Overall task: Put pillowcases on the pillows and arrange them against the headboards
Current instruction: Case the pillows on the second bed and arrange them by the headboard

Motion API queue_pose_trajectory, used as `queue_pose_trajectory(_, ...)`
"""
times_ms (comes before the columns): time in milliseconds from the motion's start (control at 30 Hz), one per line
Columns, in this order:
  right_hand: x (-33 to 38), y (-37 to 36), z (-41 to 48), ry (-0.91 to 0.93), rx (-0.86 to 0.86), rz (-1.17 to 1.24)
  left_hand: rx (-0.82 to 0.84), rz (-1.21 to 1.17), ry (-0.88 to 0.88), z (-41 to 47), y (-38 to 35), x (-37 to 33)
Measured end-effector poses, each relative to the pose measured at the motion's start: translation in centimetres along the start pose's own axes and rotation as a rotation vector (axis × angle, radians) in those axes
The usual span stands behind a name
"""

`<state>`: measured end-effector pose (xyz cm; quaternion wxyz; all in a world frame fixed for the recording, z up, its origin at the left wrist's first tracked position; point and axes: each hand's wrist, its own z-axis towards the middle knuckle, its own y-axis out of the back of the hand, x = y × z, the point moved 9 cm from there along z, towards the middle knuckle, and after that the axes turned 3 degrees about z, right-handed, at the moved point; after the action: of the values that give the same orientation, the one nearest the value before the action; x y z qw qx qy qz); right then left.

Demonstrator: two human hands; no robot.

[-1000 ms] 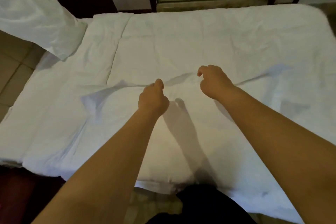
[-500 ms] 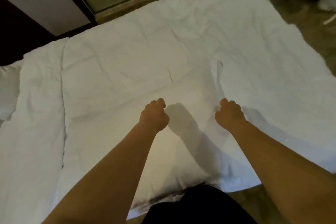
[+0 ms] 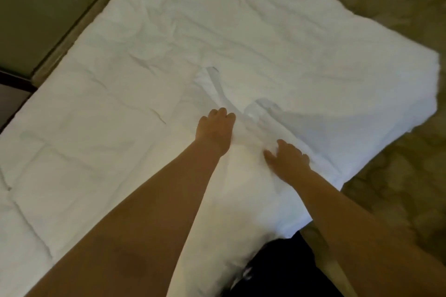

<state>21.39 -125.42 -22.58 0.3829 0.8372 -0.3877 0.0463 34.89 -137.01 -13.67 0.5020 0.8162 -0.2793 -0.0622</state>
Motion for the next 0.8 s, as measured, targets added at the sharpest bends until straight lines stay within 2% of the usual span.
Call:
queue_pose_trajectory(133, -1.1, -2.1, 0.4, -0.029, 0.117, 0.078, 0.057, 0.236, -0.242, 3.0, -1.1, -5.0)
queue_pose_trajectory(233, -0.5, -1.7, 0.1, 0.002, 0.028, 0.106, 0.159, 0.381, -0.383, 3.4, -3.8, -7.7)
queue_pose_trajectory(333, 0.3, -1.4, -0.8, 0.035, -0.041, 0.143, 0.292, 0.414, -0.336, 3.1, -5.8, -7.6)
queue_pose_trajectory(567, 4.1, -1.6, -3.9, 0.083, 0.013, 0.082, 0.306, 0.401, -0.316, -0.7, -5.5, -5.4)
queue_pose_trajectory(800, 8.3, -2.8, -10.9, 0.200, -0.092, -0.106, 0.094, 0.306, -0.165, -10.4, -2.5, -3.0)
